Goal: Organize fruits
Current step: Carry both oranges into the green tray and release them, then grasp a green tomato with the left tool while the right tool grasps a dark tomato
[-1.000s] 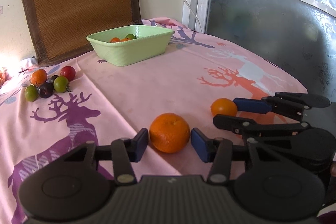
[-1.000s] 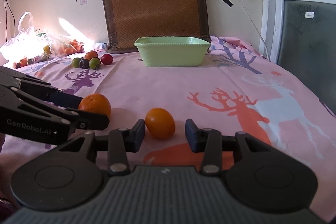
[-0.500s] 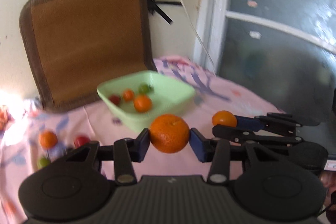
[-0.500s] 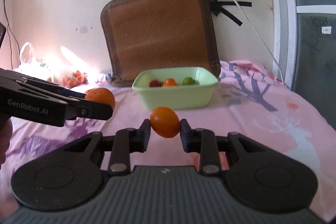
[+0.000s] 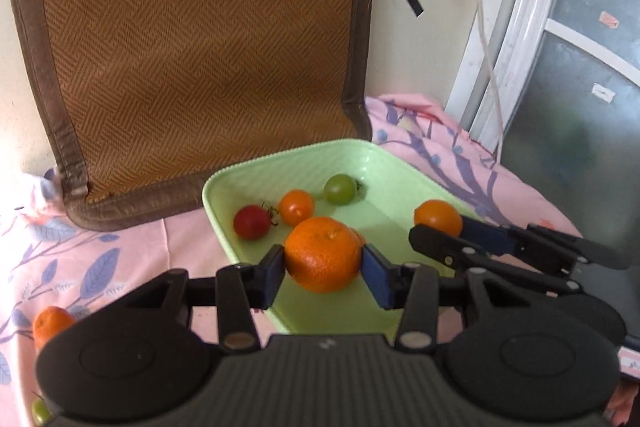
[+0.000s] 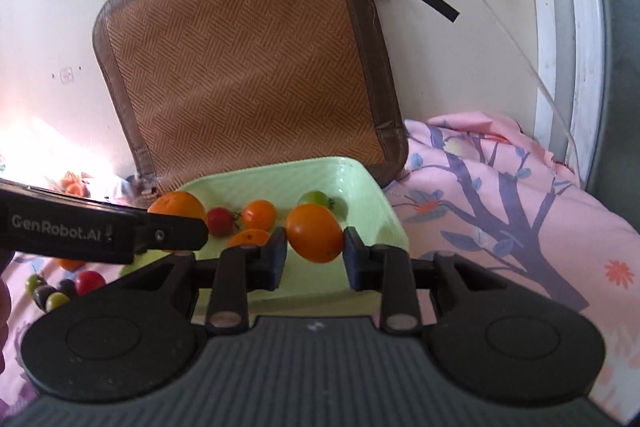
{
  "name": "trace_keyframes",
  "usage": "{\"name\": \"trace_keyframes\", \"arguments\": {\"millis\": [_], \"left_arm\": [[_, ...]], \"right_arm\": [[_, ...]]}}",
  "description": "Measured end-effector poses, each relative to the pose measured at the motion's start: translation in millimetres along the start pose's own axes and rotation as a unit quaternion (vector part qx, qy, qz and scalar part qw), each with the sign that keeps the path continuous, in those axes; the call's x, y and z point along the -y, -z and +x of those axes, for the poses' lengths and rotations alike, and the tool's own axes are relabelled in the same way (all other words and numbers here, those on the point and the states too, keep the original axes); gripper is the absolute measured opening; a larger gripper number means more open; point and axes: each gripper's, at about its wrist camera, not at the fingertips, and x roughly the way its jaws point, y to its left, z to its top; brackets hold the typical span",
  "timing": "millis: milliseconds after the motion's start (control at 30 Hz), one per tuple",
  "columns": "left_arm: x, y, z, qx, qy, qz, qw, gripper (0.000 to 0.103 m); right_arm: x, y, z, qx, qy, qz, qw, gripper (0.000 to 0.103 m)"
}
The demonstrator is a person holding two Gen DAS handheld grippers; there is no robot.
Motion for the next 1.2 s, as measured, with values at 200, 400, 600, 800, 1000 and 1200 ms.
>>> {"name": "trace_keyframes", "arguments": {"millis": [200,400,600,800,1000,1200], "left_arm": [[2.1,2.5,2.2,0.006,-0.009,0.005,0.9999,0.048],[-7.9,5.1,-41.9,0.046,-0.002,-0.008,0.9989,0.049],[-41.3,45.5,-121.2,0.106,-0.028,-0.03,0.9936,0.049],[-84.1,112.7,-162.5,0.102,-0.104,-0.056,0.9877,0.049],[-107.4,161.1,-164.1,0.073,-0.141,-0.071,0.9848,0.049],[-113.4,163.8,-167.8,0.079,-0.119,-0.088,0.9857,0.049]], "right_arm": [[-2.5,-0.8,1.9,0.009,0.01,-0.016,1.0,0.034],[-4.4,-2.9,-15.0,0.021,0.008,-0.005,1.0,0.034],[-28.7,17.9,-57.6,0.03,-0.029,0.018,0.999,0.034],[-68.6,42.3,-77.7,-0.013,-0.097,0.06,0.993,0.034],[-113.0,54.9,-73.9,-0.059,-0.144,0.053,0.986,0.034],[-131.3,64.6,-73.9,-0.069,-0.128,0.018,0.989,0.034]]}}
